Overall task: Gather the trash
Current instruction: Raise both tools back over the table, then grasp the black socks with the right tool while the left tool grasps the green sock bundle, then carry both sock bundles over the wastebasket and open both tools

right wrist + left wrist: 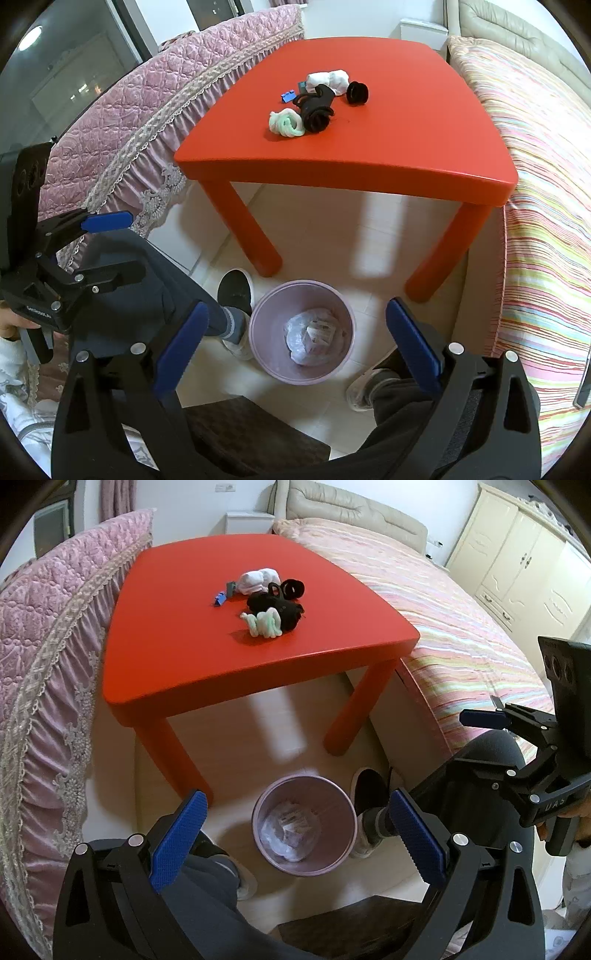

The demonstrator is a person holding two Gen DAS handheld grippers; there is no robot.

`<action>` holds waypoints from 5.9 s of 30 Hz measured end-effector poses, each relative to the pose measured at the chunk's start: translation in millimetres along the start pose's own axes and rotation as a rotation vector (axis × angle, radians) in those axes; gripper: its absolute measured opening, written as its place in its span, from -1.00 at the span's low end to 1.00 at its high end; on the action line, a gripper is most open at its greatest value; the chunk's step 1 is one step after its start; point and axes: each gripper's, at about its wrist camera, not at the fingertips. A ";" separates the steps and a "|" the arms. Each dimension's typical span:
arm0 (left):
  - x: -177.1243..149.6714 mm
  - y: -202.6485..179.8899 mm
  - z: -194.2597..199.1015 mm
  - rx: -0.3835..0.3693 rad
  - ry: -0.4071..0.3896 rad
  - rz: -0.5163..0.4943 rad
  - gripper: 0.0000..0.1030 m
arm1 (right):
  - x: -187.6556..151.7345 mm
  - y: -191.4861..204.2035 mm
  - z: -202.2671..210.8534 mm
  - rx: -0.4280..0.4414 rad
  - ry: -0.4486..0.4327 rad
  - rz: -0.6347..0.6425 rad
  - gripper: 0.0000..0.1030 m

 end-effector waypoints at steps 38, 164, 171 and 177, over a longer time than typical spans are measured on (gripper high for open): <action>87.4 33.6 -7.7 0.009 -0.053 -0.034 0.85 | 147.8 -35.2 -24.9 0.044 -0.025 -0.089 0.86; 6.4 -22.1 -4.6 -0.037 0.028 -0.110 -0.73 | -0.5 14.4 14.0 0.041 0.006 0.035 -0.48; 4.2 -28.9 -5.7 -0.053 0.035 -0.117 -0.73 | -4.9 16.4 12.8 0.049 0.016 0.036 -0.48; 3.1 -30.1 -3.7 -0.060 0.037 -0.118 -0.73 | -4.8 17.5 13.7 0.066 0.020 0.039 -0.48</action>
Point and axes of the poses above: each gripper's, at about its wrist camera, not at the fingertips, and z roughly against the way its jaws point, y to its left, x to its top, and after that the axes turned 13 degrees about -x, right-handed
